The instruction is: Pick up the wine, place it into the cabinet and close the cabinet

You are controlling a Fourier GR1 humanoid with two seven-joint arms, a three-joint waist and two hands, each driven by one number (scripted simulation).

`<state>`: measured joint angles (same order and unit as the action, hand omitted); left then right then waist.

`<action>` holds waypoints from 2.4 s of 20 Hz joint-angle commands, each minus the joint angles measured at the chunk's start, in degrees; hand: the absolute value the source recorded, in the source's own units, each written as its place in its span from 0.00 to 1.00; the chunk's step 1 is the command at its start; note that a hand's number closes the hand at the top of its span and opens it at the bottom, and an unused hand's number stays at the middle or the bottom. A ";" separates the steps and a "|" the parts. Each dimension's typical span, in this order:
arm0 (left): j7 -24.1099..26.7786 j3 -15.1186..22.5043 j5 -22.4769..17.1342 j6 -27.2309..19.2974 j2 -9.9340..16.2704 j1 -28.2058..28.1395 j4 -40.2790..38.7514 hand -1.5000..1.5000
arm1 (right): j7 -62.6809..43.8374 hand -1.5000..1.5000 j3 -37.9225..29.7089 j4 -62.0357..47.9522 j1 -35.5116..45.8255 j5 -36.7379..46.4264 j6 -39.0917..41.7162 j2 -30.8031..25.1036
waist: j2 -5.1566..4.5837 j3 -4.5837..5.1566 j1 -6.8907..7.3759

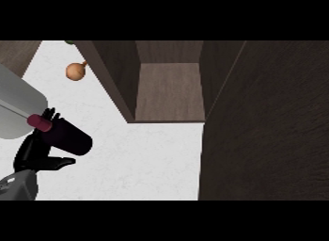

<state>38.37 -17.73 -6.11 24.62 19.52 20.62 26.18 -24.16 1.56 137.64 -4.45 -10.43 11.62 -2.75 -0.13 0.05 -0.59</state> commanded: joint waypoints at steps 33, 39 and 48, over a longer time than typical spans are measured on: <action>12.36 0.59 1.51 9.06 -1.81 3.48 -14.61 1.00 | 1.63 0.00 -2.88 -0.30 -0.23 -2.08 1.55 -0.72 | -0.29 0.12 -0.57; 17.23 1.75 2.14 3.42 -6.89 -1.24 -12.49 1.00 | 2.89 0.00 -0.09 -3.18 0.70 2.36 0.46 1.05 | -0.01 0.02 0.37; 22.15 4.85 0.90 2.52 -13.31 -14.57 0.05 1.00 | 3.75 0.00 -2.73 -3.29 -0.36 1.05 1.17 0.01 | 0.37 -0.12 1.27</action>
<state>54.88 -16.92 -7.53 21.01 10.65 13.32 25.50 -21.43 -0.26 134.84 -4.47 -8.94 12.34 -2.50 0.87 -0.97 0.64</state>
